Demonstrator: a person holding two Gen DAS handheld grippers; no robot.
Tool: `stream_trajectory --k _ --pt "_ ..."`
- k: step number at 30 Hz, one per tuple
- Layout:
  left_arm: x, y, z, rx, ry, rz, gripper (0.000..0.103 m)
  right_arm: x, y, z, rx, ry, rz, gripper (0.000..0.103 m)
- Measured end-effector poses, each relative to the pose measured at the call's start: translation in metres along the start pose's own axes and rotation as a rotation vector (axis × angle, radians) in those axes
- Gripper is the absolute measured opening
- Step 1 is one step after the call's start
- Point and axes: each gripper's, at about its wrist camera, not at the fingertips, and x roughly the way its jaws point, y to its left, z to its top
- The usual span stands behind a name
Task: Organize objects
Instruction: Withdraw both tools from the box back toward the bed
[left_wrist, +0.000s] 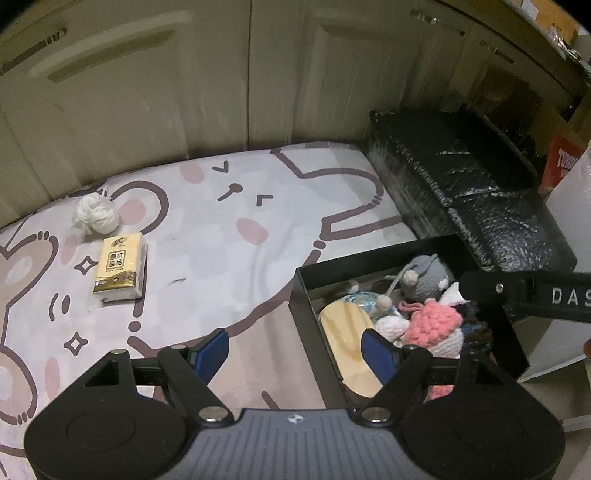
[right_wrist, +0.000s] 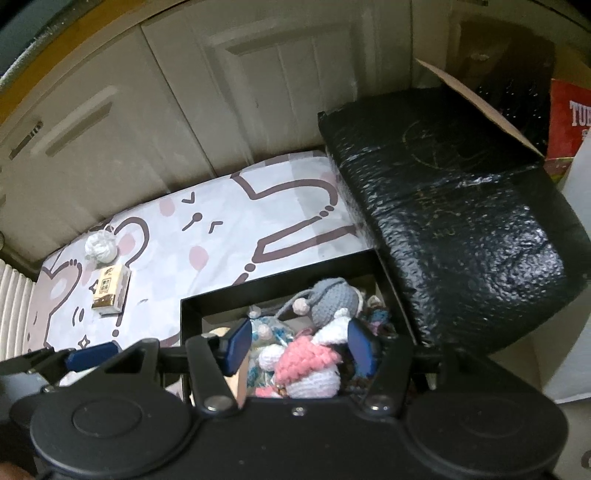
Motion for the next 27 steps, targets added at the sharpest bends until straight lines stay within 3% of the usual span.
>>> stream_trajectory --k 8,13,21,27 --pt "-0.018 0.003 -0.004 -0.018 -0.002 -0.014 0.081 -0.020 -0.008 -0.010 0.006 -0.010 -0.019 0.059" --pt "-0.027 0.002 -0.007 -0.028 0.005 -0.020 0.087 -0.026 -0.010 -0.018 -0.013 0.013 -0.049 0.060" --pt "-0.040 -0.001 -0.013 -0.041 -0.008 -0.022 0.099 -0.041 -0.015 -0.027 -0.022 -0.008 -0.068 0.088" --pt "-0.046 0.006 -0.018 -0.092 -0.012 -0.019 0.103 -0.050 -0.019 -0.033 -0.034 -0.030 -0.087 0.099"
